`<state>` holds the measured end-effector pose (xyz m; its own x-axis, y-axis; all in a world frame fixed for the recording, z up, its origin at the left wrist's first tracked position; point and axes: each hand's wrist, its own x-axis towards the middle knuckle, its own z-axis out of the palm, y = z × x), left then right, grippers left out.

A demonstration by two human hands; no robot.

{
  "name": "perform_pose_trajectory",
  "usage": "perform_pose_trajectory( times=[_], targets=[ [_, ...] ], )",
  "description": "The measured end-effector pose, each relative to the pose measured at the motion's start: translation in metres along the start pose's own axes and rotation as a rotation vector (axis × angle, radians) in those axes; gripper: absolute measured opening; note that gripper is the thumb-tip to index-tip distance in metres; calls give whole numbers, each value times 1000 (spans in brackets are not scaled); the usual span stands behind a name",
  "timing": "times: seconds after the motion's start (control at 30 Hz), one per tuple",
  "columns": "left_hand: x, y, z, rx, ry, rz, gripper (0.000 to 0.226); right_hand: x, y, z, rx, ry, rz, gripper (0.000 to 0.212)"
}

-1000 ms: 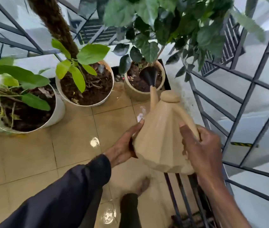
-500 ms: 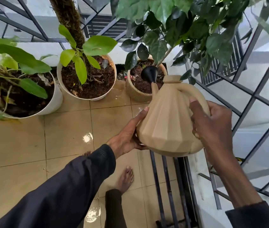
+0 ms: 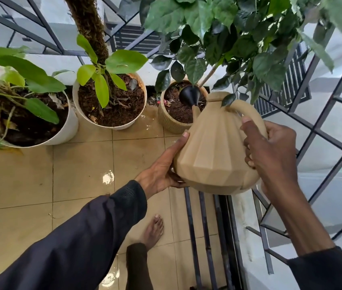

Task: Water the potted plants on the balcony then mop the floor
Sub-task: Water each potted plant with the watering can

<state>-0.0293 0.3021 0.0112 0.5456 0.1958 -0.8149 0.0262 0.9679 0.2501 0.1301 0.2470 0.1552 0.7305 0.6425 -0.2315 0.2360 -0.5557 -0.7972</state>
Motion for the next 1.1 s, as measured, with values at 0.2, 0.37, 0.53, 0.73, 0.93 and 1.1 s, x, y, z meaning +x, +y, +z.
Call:
perform_pose_trajectory(
  times=[0.2,0.37,0.53,0.73,0.93,1.1],
  targets=[
    [-2,4,6,20,23,-2,79,3,0,-3,-3,2,0,45],
    [-5,8,12,25,45,9,70,8,2,-4,-8,6,-3,43],
    [-8,10,14,53,68,23,65,10,5,-4,-9,9,10,38],
    [0,8,11,88,99,21,65,11,11,-4,-33,21,11,33],
    [1,9,7,97,99,25,68,11,13,0,-31,19,19,32],
    [1,9,5,106,106,33,70,7,14,0,-20,26,25,32]
  ],
)
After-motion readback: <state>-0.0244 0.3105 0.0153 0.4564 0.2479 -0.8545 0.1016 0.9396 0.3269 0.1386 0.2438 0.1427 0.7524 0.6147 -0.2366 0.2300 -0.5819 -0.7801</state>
